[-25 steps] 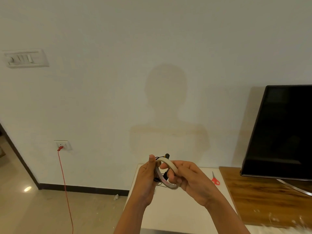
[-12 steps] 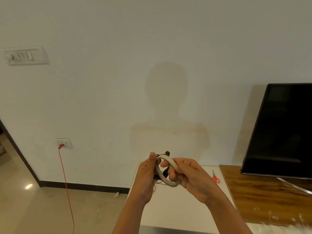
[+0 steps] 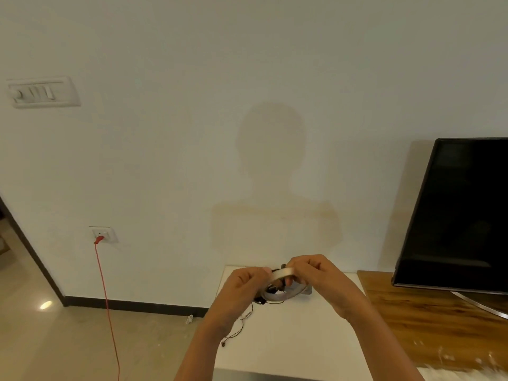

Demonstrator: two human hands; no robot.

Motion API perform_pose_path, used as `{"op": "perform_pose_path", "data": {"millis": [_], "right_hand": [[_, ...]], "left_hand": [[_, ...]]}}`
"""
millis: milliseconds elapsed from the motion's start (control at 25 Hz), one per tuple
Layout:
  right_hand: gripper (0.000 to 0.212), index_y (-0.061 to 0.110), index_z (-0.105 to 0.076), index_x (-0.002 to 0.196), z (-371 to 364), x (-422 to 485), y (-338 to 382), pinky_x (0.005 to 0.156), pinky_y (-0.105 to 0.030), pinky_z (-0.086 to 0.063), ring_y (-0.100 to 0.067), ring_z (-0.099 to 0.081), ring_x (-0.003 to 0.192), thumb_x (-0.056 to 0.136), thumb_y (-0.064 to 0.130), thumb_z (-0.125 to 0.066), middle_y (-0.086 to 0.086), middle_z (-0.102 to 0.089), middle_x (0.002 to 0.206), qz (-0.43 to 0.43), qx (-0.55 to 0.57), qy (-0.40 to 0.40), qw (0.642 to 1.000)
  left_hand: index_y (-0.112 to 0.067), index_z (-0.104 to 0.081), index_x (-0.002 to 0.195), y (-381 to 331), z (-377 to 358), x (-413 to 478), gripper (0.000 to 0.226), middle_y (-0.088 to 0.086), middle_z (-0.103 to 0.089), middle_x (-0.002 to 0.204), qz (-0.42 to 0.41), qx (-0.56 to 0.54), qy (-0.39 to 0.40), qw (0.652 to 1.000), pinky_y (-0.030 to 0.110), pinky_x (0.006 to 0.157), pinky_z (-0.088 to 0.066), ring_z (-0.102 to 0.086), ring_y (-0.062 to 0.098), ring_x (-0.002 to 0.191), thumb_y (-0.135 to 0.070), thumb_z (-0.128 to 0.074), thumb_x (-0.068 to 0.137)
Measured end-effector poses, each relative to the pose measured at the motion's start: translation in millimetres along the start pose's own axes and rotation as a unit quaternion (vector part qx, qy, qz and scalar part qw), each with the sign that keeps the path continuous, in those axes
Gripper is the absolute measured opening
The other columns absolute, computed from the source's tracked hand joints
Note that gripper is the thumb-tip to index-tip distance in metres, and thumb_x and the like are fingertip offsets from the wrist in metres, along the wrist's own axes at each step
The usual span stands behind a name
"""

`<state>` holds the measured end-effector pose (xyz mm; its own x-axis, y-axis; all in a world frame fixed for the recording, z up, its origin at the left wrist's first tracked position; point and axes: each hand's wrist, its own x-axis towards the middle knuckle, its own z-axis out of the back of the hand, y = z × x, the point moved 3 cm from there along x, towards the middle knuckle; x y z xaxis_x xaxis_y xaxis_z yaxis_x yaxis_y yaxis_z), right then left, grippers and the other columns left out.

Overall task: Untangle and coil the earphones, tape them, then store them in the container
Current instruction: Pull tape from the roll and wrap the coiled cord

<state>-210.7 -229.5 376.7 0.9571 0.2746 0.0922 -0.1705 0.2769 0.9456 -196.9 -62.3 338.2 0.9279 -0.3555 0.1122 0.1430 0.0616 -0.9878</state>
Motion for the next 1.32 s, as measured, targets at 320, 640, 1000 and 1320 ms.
{"op": "perform_pose_path", "data": {"millis": [320,640,1000,1320], "right_hand": [[0.011,0.016,-0.061,0.09,-25,-2,-29,0.079,-0.027,-0.047,-0.013,-0.059,0.089,0.089,0.027,-0.062,-0.005,-0.065,0.096,-0.129,0.137,-0.262,0.947],[0.024,0.003,-0.067,0.076,-25,7,-36,0.093,-0.042,-0.049,-0.029,-0.066,0.092,0.089,0.007,-0.047,-0.01,-0.074,0.084,-0.142,0.217,-0.259,0.931],[0.024,0.005,-0.059,0.071,-43,-1,-32,0.056,-0.024,-0.037,-0.014,-0.042,0.056,0.09,0.01,-0.045,-0.006,-0.051,0.059,-0.124,0.188,-0.159,0.961],[0.033,0.007,-0.069,0.072,-44,-3,-22,0.053,-0.01,-0.041,-0.004,-0.045,0.051,0.095,0.008,-0.046,-0.004,-0.053,0.058,-0.074,0.136,-0.118,0.981]], "left_hand": [[-0.021,-0.074,0.078,12,-22,-7,0.012,-0.009,-0.053,0.059,-0.052,0.027,-0.164,0.985,0.012,0.056,-0.035,-0.043,0.002,0.057,-0.023,-0.067,0.088],[-0.01,-0.075,0.085,36,-28,-13,0.034,-0.005,-0.04,0.051,0.125,-0.045,-0.233,0.963,0.025,0.056,-0.037,-0.038,0.014,0.056,-0.041,-0.059,0.089],[-0.003,-0.069,0.085,27,-24,-7,0.048,-0.003,-0.041,0.043,0.237,-0.207,-0.256,0.914,0.027,0.053,-0.035,-0.037,0.013,0.048,-0.048,-0.054,0.092],[-0.008,-0.056,0.064,9,-24,0,0.033,-0.008,-0.043,0.039,0.19,-0.172,-0.255,0.932,0.026,0.051,-0.036,-0.041,0.013,0.047,-0.029,-0.069,0.085]]}}
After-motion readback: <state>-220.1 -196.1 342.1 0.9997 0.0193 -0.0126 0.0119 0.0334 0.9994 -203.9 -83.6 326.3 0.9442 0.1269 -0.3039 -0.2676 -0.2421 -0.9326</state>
